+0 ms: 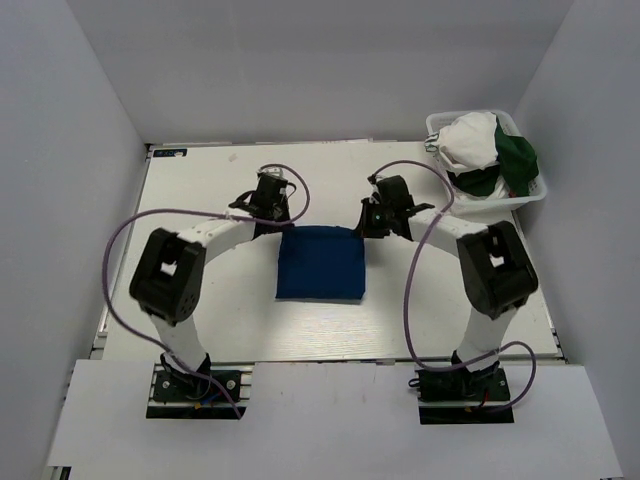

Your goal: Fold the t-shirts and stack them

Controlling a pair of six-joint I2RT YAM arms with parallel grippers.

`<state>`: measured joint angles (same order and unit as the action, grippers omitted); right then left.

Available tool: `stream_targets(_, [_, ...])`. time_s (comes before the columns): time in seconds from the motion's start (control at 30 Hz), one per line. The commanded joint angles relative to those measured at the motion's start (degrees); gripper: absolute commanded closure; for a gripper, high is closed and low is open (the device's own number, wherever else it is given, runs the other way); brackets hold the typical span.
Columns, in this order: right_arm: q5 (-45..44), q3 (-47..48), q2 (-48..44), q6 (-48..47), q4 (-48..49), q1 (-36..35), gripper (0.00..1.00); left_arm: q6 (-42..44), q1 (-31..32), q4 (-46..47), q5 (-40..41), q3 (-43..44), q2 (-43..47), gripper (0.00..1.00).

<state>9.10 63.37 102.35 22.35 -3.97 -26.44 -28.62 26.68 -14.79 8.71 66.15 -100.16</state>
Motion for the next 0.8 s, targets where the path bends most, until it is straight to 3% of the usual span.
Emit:
stream_targets(0.0, [-1.46, 4.99, 3.64, 0.24, 2.03, 1.39, 1.00, -1.70, -1.89, -2.00, 5.09, 5.56, -3.45, 1.00])
stream_targets(0.07, [-0.84, 7.88, 7.42, 0.41, 1.51, 1.74, 0.99, -2.22, -3.12, -2.79, 5.09, 6.97, -6.79, 1.00])
stream_targets(0.1, [-0.75, 8.51, 8.82, 0.33, 1.07, 1.91, 0.93, -2.23, -3.12, -2.79, 4.22, 7.67, -7.50, 1.00])
stream_targets(0.13, [-1.19, 9.74, 9.88, -0.11, 0.54, 2.09, 0.86, -2.23, -3.64, -3.31, 4.21, 8.29, -8.72, 1.00])
stream_targets(0.17, [-1.54, 10.88, 10.41, -0.29, 0.10, 2.09, 0.70, -2.75, -3.65, -3.32, 4.21, 8.29, -8.74, 1.00])
stream_targets(0.2, [-1.89, 11.33, 10.68, -0.98, -0.77, 2.18, 0.61, -2.76, -4.26, -4.28, 4.82, 9.60, -9.26, 1.00])
stream_targets(0.27, [-2.42, 12.38, 10.24, -1.25, -1.66, 2.00, 0.49, -3.28, -4.87, -6.47, 5.62, 11.18, -9.26, 0.99])
stream_targets(0.37, [-2.95, 13.62, 7.00, -1.69, -3.41, 2.00, 0.42, -2.06, -4.88, -8.07, 5.62, 14.70, -8.74, 0.63])
stream_targets(0.4, [-2.78, 13.36, 4.99, -2.39, -3.85, 1.83, 0.35, -1.36, -4.88, -8.67, 4.83, 14.71, -6.74, 0.12])
stream_targets(0.43, [-3.04, 13.01, 2.79, -2.40, -4.12, 1.74, 0.32, -0.65, -4.88, -8.68, 4.30, 14.71, -5.32, 0.01])
stream_targets(0.53, [-2.25, 9.68, -3.62, -1.70, -4.03, 1.65, 0.10, -1.25, -4.88, -7.98, 2.90, 10.77, 1.42, 0.00])
stream_targets(0.77, [-0.40, -7.96, -18.75, 2.52, 0.62, 1.48, 0.10, -1.26, -3.47, -4.29, -3.59, -3.38, 10.60, 0.00])
